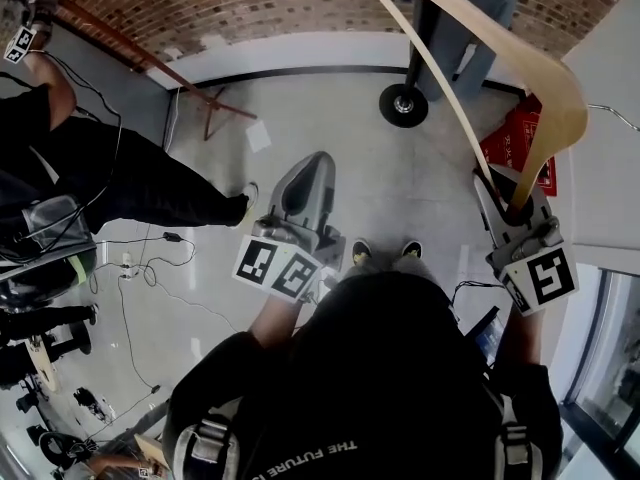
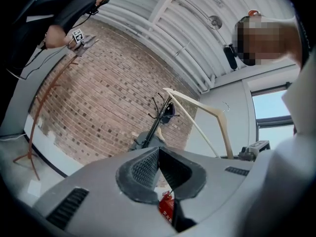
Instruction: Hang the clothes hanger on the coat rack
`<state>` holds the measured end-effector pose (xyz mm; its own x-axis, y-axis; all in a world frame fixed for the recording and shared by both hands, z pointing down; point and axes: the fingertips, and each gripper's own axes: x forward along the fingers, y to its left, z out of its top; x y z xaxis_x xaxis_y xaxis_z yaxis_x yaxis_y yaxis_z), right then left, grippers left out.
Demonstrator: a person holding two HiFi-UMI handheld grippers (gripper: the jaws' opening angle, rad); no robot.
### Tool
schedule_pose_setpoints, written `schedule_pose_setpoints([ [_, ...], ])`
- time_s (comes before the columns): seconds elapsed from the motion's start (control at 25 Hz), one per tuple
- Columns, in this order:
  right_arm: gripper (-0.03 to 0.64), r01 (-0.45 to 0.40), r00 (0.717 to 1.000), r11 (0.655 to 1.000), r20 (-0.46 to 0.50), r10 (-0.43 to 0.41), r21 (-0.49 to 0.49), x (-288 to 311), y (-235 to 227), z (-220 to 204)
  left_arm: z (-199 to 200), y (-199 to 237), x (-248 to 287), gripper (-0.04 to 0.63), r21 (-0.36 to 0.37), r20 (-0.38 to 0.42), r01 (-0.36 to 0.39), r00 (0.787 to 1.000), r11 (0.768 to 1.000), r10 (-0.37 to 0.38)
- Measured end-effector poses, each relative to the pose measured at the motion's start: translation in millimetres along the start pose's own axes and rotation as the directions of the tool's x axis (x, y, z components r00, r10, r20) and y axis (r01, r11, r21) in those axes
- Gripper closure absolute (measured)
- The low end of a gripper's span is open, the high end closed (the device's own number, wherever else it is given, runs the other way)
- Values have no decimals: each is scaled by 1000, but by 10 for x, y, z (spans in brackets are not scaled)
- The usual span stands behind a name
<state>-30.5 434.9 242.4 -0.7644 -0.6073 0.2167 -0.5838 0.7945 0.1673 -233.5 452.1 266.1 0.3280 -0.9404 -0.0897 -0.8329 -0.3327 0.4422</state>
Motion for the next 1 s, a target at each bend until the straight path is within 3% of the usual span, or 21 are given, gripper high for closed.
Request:
schedule_pose_setpoints([
  [0.44,572,15,1000,1000,13,-15,-5,-20,-334,-112,-145,-86,399,574,10,-17,14,1000,1000,-14],
  [1.0,572,-44,998,999,40,44,-14,20,-1655,-519,-448,-580,1708,574,83,-31,-12,999,996,14],
])
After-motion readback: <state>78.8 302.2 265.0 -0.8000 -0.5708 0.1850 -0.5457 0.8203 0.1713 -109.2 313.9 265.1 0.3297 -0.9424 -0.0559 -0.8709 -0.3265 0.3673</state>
